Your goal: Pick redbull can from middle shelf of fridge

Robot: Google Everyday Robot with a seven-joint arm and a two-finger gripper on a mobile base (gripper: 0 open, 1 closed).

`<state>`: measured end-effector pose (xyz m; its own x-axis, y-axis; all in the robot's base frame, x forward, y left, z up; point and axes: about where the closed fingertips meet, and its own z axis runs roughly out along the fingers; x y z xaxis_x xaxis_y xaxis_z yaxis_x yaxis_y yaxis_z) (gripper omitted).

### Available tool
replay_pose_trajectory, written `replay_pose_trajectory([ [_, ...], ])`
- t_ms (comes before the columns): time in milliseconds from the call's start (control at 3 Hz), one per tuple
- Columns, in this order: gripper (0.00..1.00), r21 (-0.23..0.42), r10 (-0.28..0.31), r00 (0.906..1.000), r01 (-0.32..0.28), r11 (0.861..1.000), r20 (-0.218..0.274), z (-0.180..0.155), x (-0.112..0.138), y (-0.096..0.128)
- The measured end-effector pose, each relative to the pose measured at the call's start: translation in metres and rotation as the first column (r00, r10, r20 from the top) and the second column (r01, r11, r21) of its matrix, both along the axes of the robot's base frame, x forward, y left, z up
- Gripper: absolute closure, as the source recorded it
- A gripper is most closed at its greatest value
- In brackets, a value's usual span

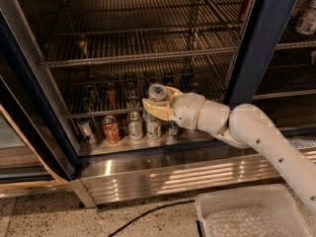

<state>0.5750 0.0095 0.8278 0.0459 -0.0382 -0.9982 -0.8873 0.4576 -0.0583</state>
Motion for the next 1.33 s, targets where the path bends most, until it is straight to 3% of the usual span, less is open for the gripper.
replay_pose_trajectory([
  [667, 1.00, -0.004, 0.019, 0.9998, -0.019, 1.000, 0.000, 0.000, -0.009, 0.005],
  [1333, 1.00, -0.021, 0.102, 0.9947, -0.102, 0.995, 0.009, 0.001, -0.064, 0.013],
])
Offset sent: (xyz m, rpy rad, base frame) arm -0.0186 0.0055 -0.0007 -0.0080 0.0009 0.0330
